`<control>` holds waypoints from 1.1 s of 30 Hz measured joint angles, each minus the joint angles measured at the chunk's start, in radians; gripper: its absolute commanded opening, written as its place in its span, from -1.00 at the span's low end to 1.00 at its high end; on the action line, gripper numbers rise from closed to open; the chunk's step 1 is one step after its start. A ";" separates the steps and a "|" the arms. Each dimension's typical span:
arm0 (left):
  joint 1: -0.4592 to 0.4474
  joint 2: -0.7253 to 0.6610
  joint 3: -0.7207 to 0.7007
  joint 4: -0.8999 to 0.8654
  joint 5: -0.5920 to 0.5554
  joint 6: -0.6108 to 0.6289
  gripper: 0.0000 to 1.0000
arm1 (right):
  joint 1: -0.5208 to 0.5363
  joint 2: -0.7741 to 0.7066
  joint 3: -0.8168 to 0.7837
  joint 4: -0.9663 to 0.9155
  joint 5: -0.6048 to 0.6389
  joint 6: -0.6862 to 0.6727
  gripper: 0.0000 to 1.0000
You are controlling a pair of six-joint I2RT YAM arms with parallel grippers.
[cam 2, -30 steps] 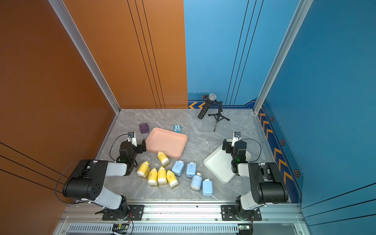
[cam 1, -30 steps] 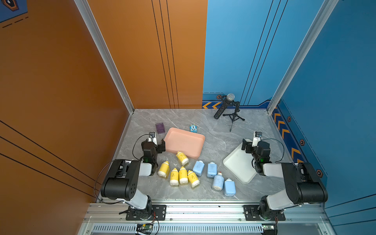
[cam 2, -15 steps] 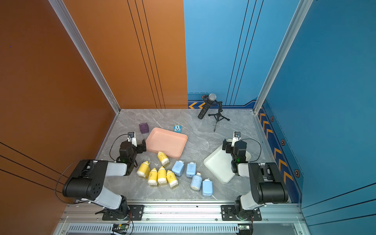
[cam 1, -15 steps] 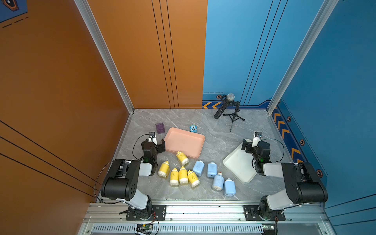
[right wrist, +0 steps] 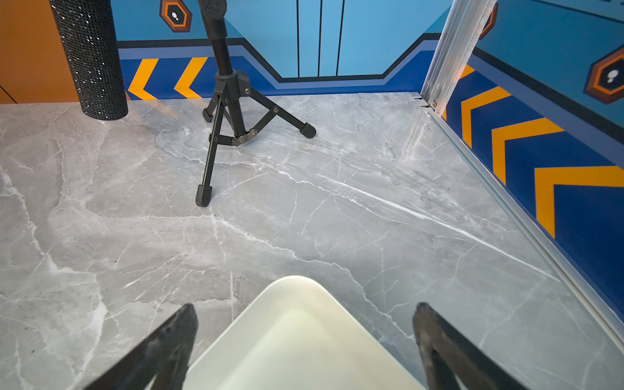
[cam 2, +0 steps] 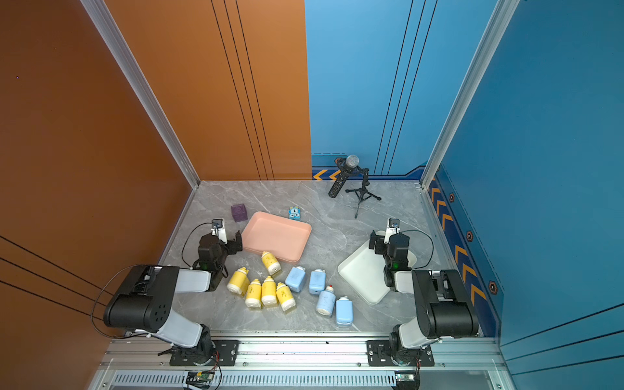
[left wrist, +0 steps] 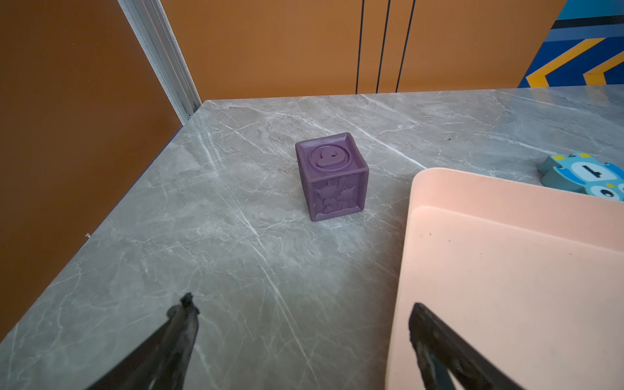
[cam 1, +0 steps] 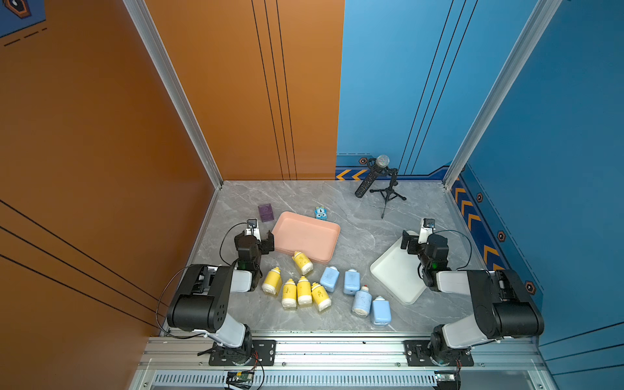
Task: Place the pencil sharpeners by color into the storage box
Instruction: Adjust the storage box at the center of the board.
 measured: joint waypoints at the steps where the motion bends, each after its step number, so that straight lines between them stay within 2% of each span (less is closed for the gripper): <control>1: 0.000 0.000 0.000 0.000 0.000 0.000 0.97 | 0.000 0.000 0.000 0.000 0.000 0.000 1.00; 6: -0.001 -0.019 -0.006 -0.005 -0.016 0.000 0.96 | 0.000 0.000 0.000 0.000 0.000 0.000 1.00; 9: -0.022 -0.087 -0.029 -0.016 -0.077 0.002 0.96 | 0.000 0.000 0.003 -0.010 0.000 0.000 1.00; 11: -0.063 -0.153 -0.034 -0.044 -0.155 0.006 0.96 | -0.002 -0.006 0.037 -0.091 0.001 0.005 1.00; 14: -0.124 -0.246 -0.012 -0.120 -0.260 0.017 0.96 | -0.009 -0.031 0.192 -0.359 0.025 0.032 1.00; 17: -0.158 -0.319 0.127 -0.357 -0.324 -0.026 0.96 | -0.017 -0.034 0.420 -0.628 0.087 0.100 1.00; 20: -0.149 -0.319 0.444 -0.756 -0.316 -0.144 0.96 | -0.031 -0.048 0.599 -0.846 0.133 0.183 1.00; 22: -0.140 -0.309 0.652 -0.959 -0.294 -0.225 0.96 | -0.039 -0.091 0.634 -0.948 0.125 0.218 1.00; 24: -0.127 -0.325 0.778 -1.089 -0.261 -0.309 0.96 | -0.039 -0.160 0.635 -1.060 0.122 0.247 1.00; 28: -0.082 -0.399 0.818 -1.267 -0.115 -0.381 0.96 | -0.019 -0.281 0.666 -1.287 0.106 0.278 1.00; 30: -0.091 -0.409 0.818 -1.329 -0.091 -0.386 0.96 | 0.009 -0.320 0.696 -1.376 0.106 0.282 1.00; 33: -0.114 -0.426 0.807 -1.385 -0.084 -0.394 0.96 | 0.113 -0.348 0.748 -1.500 0.122 0.282 1.00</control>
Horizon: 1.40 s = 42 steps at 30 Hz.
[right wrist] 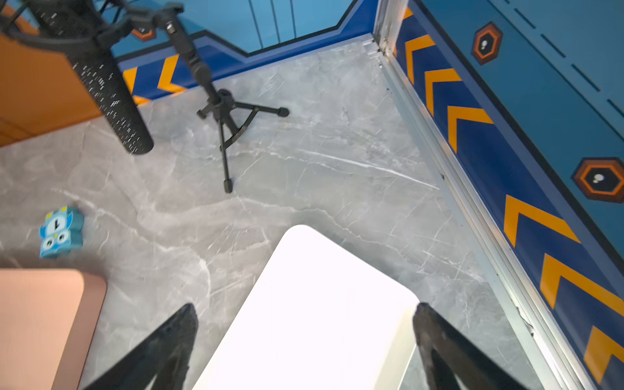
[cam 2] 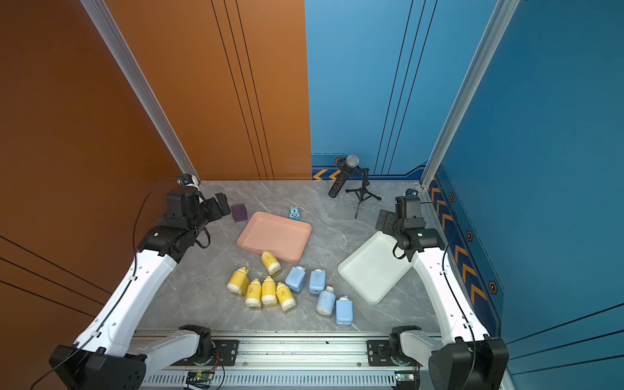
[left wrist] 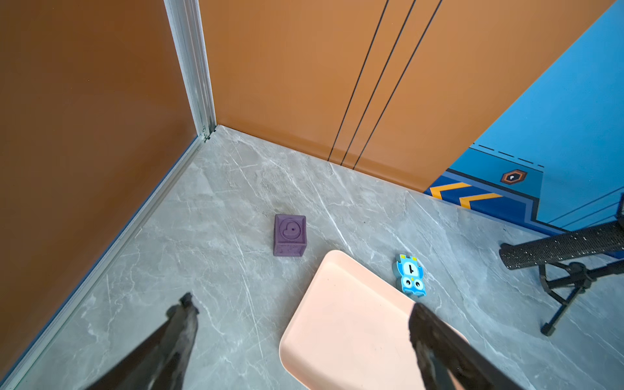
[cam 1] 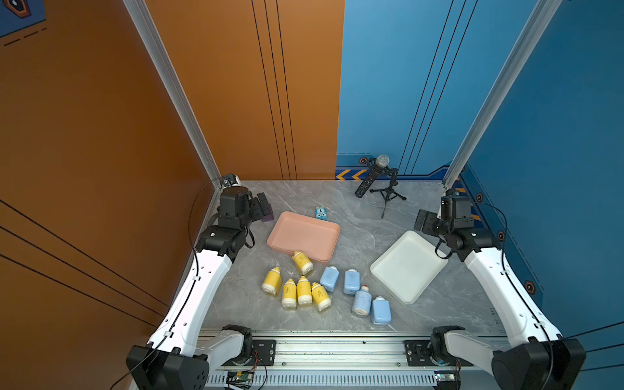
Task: Place the pencil sharpeners by color into the storage box
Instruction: Adjust the storage box at the center of the board.
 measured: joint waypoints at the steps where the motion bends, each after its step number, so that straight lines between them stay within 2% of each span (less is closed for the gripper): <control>1: -0.005 -0.011 -0.005 -0.016 0.004 -0.003 0.96 | 0.053 -0.001 0.016 -0.040 0.014 0.000 1.00; 5: -0.021 -0.047 -0.008 -0.048 0.018 -0.006 0.96 | 0.234 0.008 0.038 -0.172 0.035 0.000 0.97; 9: -0.058 -0.068 -0.008 -0.060 0.028 0.003 0.96 | 0.344 0.034 0.039 -0.275 0.038 0.007 0.71; 15: -0.108 -0.101 -0.031 -0.068 0.010 0.020 0.97 | 0.463 0.089 0.016 -0.341 0.037 0.028 0.45; 27: -0.112 -0.116 -0.072 -0.078 0.007 0.016 0.97 | 0.525 0.199 -0.118 -0.313 -0.014 0.051 0.24; 36: -0.112 -0.088 -0.072 -0.079 0.008 0.016 0.97 | 0.530 0.271 -0.142 -0.240 -0.072 0.050 0.17; 42: -0.112 -0.085 -0.072 -0.079 0.008 0.016 0.97 | 0.530 0.349 -0.144 -0.186 -0.103 0.047 0.01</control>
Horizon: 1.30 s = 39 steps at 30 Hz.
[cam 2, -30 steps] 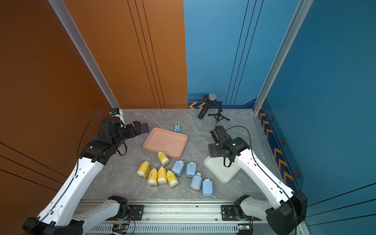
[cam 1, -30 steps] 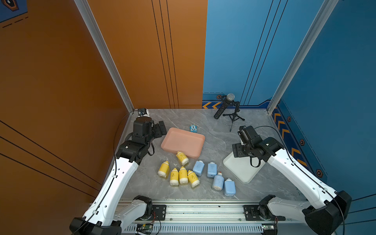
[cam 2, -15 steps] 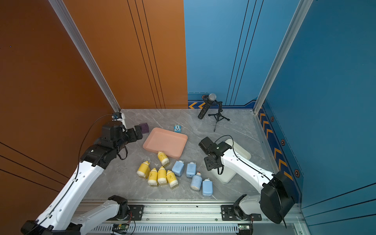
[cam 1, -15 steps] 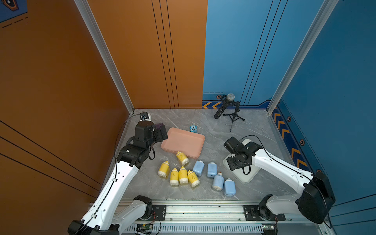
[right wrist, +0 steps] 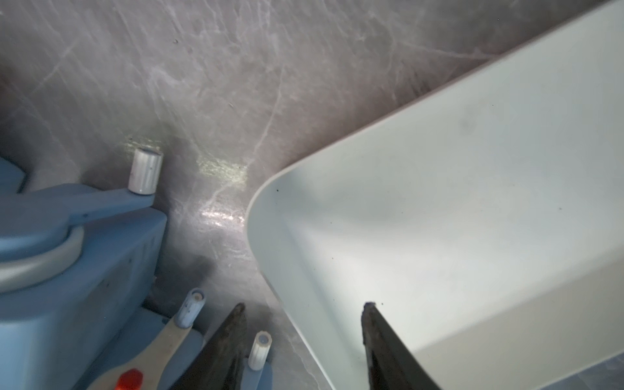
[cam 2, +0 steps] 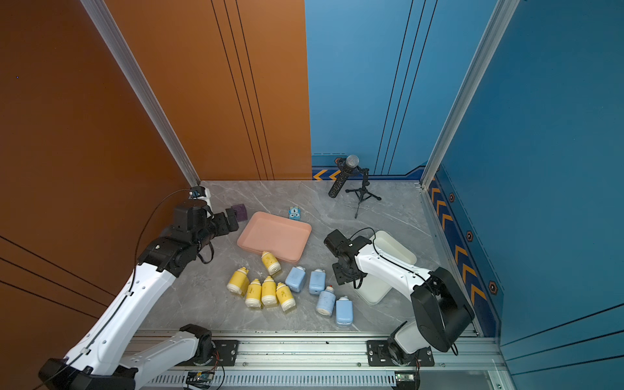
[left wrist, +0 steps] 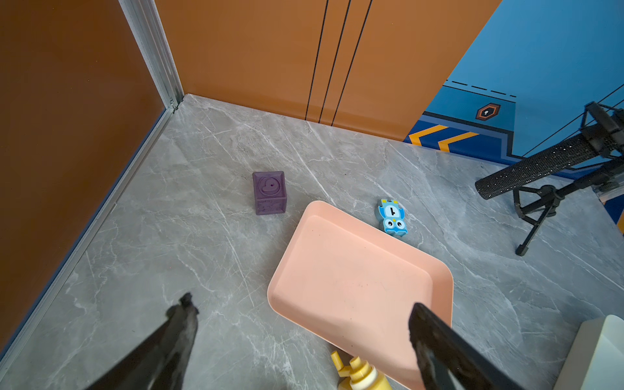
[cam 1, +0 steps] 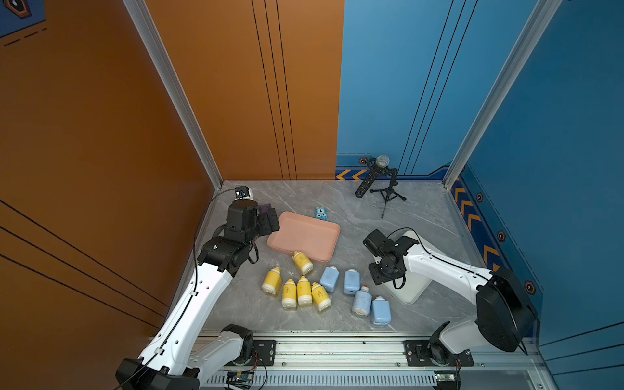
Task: Place the pencil sharpeners by color into the storage box
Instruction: Adjust the storage box at the center of the board.
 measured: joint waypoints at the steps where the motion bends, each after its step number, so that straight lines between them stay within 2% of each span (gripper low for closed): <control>1: 0.000 0.000 0.000 0.000 0.000 0.000 0.97 | -0.001 0.017 0.000 0.010 -0.004 -0.004 -0.02; 6: 0.000 0.005 0.000 0.000 0.000 0.000 0.97 | -0.023 0.092 0.000 0.051 -0.039 -0.008 -0.24; 12: 0.000 0.008 0.000 0.000 0.000 0.000 0.97 | -0.072 0.129 0.002 0.083 -0.077 -0.017 -0.64; 17: 0.000 0.016 0.000 0.000 0.000 0.000 0.97 | -0.130 0.157 0.031 0.095 -0.097 -0.026 -0.72; 18: 0.000 0.019 0.000 0.000 0.000 0.000 0.97 | -0.142 0.167 0.040 0.095 -0.101 -0.027 -0.82; 31: 0.010 0.034 0.000 0.000 0.005 0.000 0.97 | -0.255 0.362 0.282 0.071 -0.135 -0.044 -0.84; 39: 0.013 0.037 0.000 0.000 0.015 0.000 0.97 | -0.265 0.472 0.431 0.045 -0.145 -0.043 -0.72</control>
